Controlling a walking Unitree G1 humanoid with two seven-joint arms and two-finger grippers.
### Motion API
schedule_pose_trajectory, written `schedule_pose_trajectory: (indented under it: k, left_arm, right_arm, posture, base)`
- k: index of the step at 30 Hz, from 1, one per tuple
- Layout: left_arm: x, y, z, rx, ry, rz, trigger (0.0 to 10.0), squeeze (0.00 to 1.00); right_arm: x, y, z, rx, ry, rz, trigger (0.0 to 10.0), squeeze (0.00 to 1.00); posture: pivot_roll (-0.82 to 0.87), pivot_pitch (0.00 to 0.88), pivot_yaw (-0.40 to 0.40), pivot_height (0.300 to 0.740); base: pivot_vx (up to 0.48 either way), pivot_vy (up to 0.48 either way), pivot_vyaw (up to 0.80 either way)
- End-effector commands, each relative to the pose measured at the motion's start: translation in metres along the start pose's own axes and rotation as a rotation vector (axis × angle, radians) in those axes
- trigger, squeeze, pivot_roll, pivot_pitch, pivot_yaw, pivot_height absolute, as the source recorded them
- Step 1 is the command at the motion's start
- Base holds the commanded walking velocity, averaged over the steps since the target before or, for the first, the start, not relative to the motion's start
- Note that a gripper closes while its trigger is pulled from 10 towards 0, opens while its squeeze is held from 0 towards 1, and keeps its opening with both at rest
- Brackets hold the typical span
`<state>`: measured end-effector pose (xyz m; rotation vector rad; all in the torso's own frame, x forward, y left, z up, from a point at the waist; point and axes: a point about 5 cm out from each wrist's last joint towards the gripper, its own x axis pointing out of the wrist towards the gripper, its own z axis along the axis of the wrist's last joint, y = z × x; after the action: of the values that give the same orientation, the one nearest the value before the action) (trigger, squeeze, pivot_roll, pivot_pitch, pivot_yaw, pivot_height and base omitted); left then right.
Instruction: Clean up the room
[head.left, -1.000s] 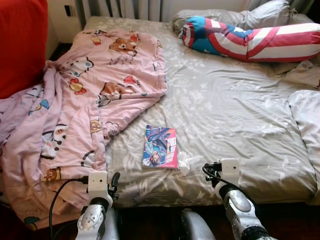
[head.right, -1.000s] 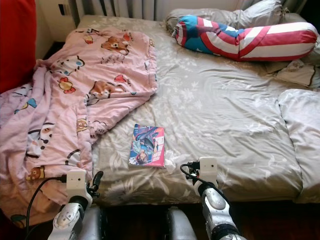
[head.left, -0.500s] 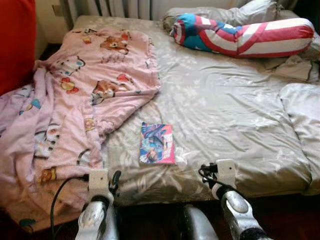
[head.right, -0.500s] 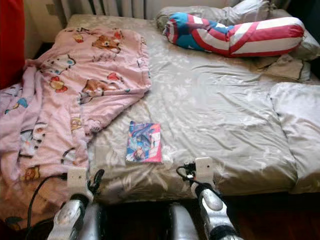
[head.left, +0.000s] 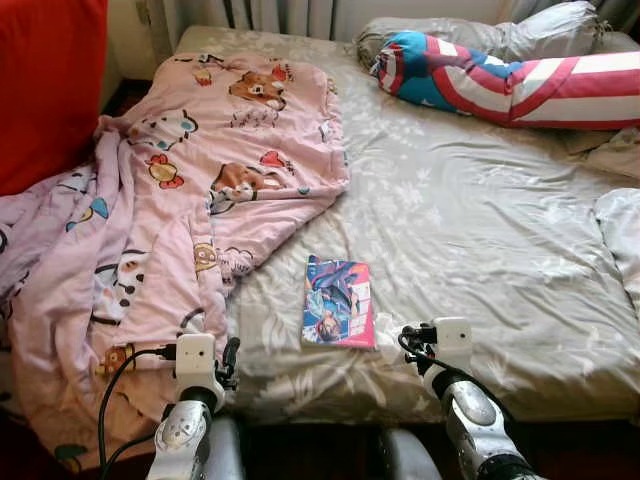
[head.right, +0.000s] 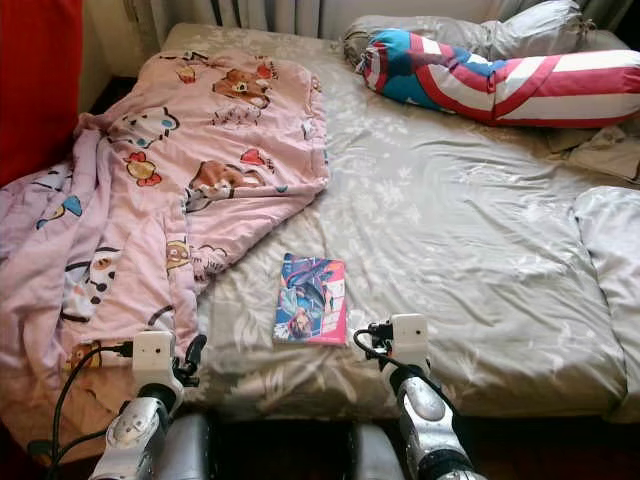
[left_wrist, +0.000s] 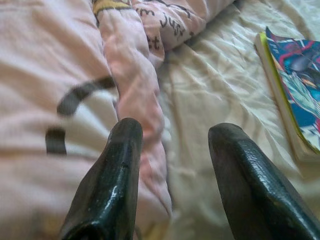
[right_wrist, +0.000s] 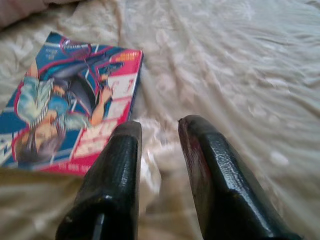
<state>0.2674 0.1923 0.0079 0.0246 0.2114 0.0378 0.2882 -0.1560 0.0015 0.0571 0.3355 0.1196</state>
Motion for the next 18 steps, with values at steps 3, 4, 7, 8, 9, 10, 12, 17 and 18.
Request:
schedule_pose_trajectory:
  k: [3,4,7,8,9,10,12,17,18]
  left_arm:
    - [-0.0016,-0.0052,-0.005,0.001,0.024,-0.015,10.0,0.0]
    - [-0.0017,-0.0053,-0.0051,0.004,0.024,-0.015,10.0,0.0]
    - [-0.0018,-0.0053,-0.0048,0.003,0.021,-0.013,10.0,0.0]
    - [-0.0018,-0.0053,-0.0048,0.003,0.02,-0.012,10.0,0.0]
    - [-0.0018,-0.0053,-0.0048,0.003,0.02,-0.012,10.0,0.0]
    - [-0.0017,-0.0053,-0.0047,0.003,0.02,-0.011,10.0,0.0]
    - [-0.0015,-0.0055,-0.0044,0.0,0.019,-0.012,10.0,0.0]
    - [-0.0015,-0.0081,-0.0043,0.001,0.021,-0.026,10.0,0.0]
    - [-0.0016,-0.0082,-0.0042,0.0,0.02,-0.026,10.0,0.0]
  right_arm:
    - [-0.003,-0.007,-0.0047,0.011,0.023,-0.019,10.0,0.0]
    - [-0.003,-0.0054,-0.0053,-0.007,0.028,-0.007,10.0,0.0]
    - [-0.0032,-0.0024,-0.0069,-0.046,0.038,0.011,10.0,0.0]
    - [-0.0033,-0.0021,-0.0072,-0.046,0.038,0.012,10.0,0.0]
    - [-0.0033,-0.0021,-0.0072,-0.046,0.038,0.012,10.0,0.0]
    - [-0.0034,-0.0021,-0.0077,-0.04,0.041,0.01,10.0,0.0]
    - [-0.0037,-0.0024,-0.0099,-0.02,0.058,0.007,10.0,0.0]
    - [-0.0043,-0.0025,-0.0134,0.056,0.079,0.01,10.0,1.0]
    - [-0.0039,-0.0023,-0.0136,0.073,0.084,0.011,10.0,1.0]
  posture:
    - [-0.12,0.149,-0.125,0.603]
    - [-0.12,0.149,-0.126,0.603]
    - [-0.12,0.15,-0.126,0.603]
    - [-0.12,0.15,-0.126,0.603]
    - [-0.12,0.15,-0.126,0.603]
    - [-0.12,0.15,-0.126,0.603]
    - [-0.12,0.152,-0.126,0.603]
    - [-0.12,0.156,-0.125,0.603]
    - [-0.11,0.159,-0.124,0.603]
  base:
    - [0.406,0.0,0.0]
    - [0.409,0.0,0.0]
    - [0.4,0.0,0.0]
    - [0.386,0.0,0.0]
    - [0.386,0.0,0.0]
    - [0.307,0.0,0.0]
    - [0.0,0.0,0.0]
    - [0.0,0.0,0.0]
    - [0.0,0.0,0.0]
